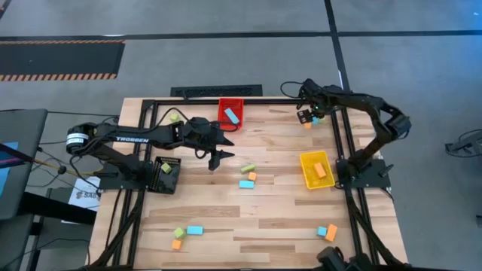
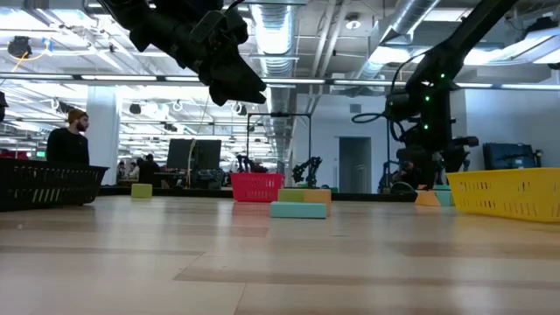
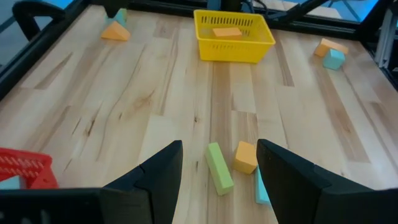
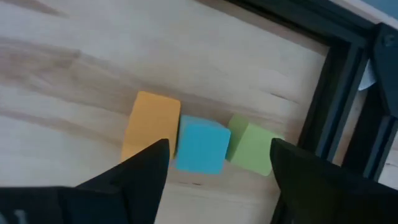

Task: Sort & place blocks by color
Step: Put the light blue block into the red bin

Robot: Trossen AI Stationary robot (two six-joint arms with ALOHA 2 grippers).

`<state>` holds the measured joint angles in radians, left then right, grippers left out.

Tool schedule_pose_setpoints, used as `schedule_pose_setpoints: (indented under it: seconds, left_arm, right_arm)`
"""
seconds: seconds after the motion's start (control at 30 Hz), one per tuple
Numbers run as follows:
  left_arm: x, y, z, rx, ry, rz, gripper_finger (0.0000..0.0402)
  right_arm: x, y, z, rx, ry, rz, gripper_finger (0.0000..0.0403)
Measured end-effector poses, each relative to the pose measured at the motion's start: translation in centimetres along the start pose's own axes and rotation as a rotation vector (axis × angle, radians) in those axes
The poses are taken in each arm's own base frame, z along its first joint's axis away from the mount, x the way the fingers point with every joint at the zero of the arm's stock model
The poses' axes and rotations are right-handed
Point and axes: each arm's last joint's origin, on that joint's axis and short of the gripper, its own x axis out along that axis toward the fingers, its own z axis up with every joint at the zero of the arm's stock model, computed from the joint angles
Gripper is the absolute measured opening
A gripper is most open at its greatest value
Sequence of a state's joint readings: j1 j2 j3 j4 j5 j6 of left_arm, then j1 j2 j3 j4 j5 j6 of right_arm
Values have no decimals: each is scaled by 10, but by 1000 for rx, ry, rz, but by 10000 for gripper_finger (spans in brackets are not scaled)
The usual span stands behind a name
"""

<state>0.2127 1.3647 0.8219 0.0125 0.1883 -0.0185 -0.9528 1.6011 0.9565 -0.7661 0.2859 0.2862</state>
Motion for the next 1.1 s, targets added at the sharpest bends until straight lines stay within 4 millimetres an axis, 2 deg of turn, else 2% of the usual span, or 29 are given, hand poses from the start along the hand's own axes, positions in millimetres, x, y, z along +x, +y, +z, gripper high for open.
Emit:
schedule_pose_setpoints:
  seconds: [0.3,0.63,1.1]
  left_arm:
    - [0,1,0,12,1,18,192]
    - [0,1,0,14,1,20,192]
    - [0,1,0,18,1,20,192]
  right_arm:
    - [7,4,3,-8,-7,6,254]
    - [12,4,5,26,24,100,222]
    - [11,7,5,28,12,109,218]
